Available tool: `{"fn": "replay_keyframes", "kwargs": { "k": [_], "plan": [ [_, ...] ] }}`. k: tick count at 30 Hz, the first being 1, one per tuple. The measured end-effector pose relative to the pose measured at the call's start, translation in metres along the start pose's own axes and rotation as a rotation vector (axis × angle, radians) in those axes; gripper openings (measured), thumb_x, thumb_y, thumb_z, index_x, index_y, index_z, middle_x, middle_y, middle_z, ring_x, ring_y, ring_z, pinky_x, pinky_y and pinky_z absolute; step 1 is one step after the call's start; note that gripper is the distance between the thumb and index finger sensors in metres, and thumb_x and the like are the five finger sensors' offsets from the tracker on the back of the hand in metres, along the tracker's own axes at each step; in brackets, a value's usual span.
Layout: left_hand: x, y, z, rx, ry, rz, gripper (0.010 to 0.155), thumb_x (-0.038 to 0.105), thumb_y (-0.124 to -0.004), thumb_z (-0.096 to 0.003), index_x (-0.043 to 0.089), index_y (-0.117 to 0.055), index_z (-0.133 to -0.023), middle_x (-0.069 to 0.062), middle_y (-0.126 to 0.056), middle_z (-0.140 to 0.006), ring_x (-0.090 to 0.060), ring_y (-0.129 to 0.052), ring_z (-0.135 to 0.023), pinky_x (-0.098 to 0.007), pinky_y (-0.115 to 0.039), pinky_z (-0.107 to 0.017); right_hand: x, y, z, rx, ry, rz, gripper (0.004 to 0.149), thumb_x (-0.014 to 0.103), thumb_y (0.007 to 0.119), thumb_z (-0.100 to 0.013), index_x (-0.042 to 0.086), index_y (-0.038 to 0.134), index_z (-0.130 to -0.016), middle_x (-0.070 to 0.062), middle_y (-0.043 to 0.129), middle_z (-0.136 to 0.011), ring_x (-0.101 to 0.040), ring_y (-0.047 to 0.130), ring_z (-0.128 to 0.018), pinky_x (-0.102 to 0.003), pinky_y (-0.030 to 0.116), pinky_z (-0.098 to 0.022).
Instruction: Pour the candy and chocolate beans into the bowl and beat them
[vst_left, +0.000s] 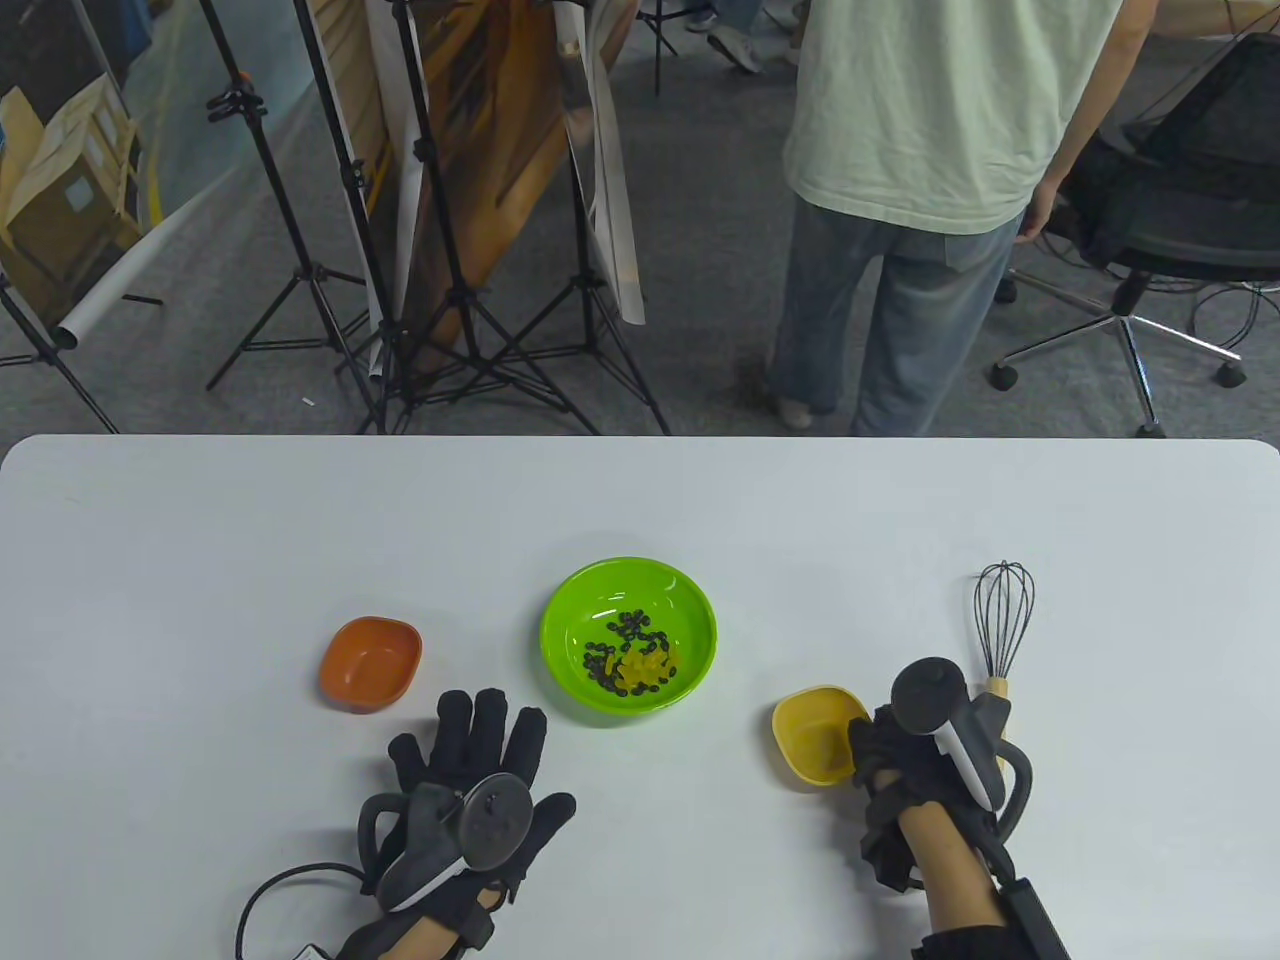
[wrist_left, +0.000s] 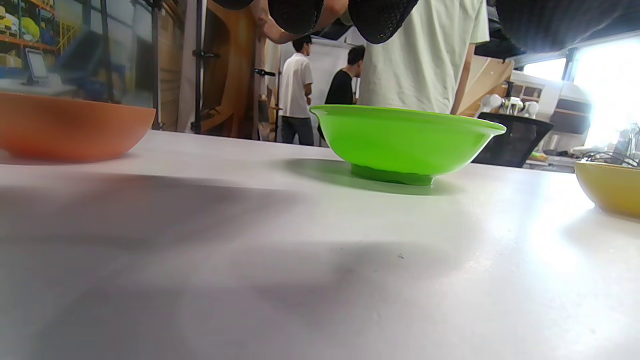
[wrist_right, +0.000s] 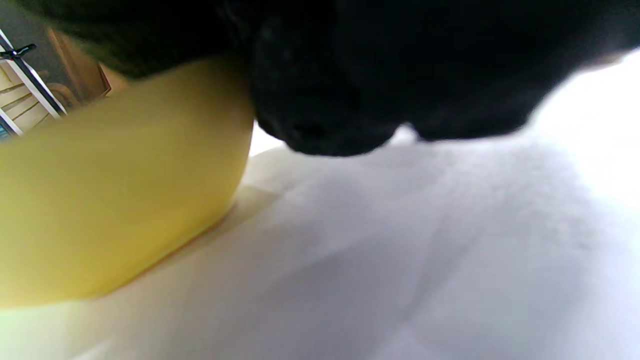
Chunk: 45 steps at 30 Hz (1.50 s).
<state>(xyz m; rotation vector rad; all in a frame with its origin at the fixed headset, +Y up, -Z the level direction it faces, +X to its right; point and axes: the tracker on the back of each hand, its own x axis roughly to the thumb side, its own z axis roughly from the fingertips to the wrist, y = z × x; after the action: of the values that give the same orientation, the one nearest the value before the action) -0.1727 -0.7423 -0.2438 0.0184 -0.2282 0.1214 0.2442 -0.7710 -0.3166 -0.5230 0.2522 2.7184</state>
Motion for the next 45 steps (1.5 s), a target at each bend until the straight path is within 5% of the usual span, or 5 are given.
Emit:
{"fn": "replay_keyframes", "kwargs": {
  "k": [12, 20, 24, 33, 45],
  "plan": [
    [-0.001, -0.001, -0.001, -0.002, 0.002, 0.006, 0.085, 0.069, -0.065, -0.041, 0.029, -0.041, -0.112, -0.016, -0.032, -0.121, -0.053, -0.027, -0.111, -0.087, -0.038, -0.065, -0.023, -0.042, 0.009, -0.104, 0.036, -0.171, 0.065, 0.059, 0.067, -0.046, 0.008, 0.085, -0.082, -0.015, 0.1, -0.051, -0.028, 0.101, -0.019, -0.046, 0.089, -0.012],
    [-0.001, -0.002, -0.001, -0.006, 0.001, 0.003, 0.085, 0.069, -0.065, -0.041, 0.029, -0.041, -0.112, -0.016, -0.032, -0.121, -0.053, -0.027, -0.111, -0.087, -0.038, -0.065, -0.056, -0.077, 0.002, -0.269, 0.169, -0.148, 0.069, 0.059, 0.067, -0.047, 0.011, 0.071, -0.096, -0.027, 0.081, -0.083, -0.043, 0.095, -0.056, -0.06, 0.088, -0.027],
    [-0.002, -0.001, -0.001, -0.009, 0.004, 0.002, 0.085, 0.069, -0.065, -0.0409, 0.029, -0.041, -0.112, -0.016, -0.032, -0.121, -0.053, -0.027, -0.111, -0.087, -0.038, -0.065, -0.067, -0.072, -0.011, -0.213, 0.223, -0.141, 0.079, 0.061, 0.064, -0.047, 0.006, 0.059, -0.103, -0.031, 0.068, -0.093, -0.049, 0.086, -0.07, -0.066, 0.084, -0.034],
    [-0.003, -0.001, -0.001, -0.007, 0.012, 0.0, 0.085, 0.069, -0.065, -0.041, 0.029, -0.041, -0.112, -0.016, -0.032, -0.121, -0.053, -0.027, -0.111, -0.087, -0.038, -0.065, -0.065, -0.045, -0.045, -0.15, 0.386, 0.143, 0.082, 0.064, 0.072, -0.045, 0.002, 0.064, -0.098, -0.029, 0.066, -0.088, -0.04, 0.085, -0.059, -0.059, 0.085, -0.035],
    [-0.005, -0.001, -0.003, -0.01, 0.014, 0.004, 0.085, 0.069, -0.065, -0.041, 0.029, -0.041, -0.112, -0.016, -0.032, -0.121, -0.053, -0.027, -0.111, -0.087, -0.038, -0.065, -0.066, -0.031, -0.058, -0.144, 0.427, 0.169, 0.06, 0.051, 0.08, -0.045, 0.007, 0.074, -0.086, -0.023, 0.074, -0.081, -0.03, 0.09, -0.049, -0.046, 0.089, -0.025]
  ]
}}
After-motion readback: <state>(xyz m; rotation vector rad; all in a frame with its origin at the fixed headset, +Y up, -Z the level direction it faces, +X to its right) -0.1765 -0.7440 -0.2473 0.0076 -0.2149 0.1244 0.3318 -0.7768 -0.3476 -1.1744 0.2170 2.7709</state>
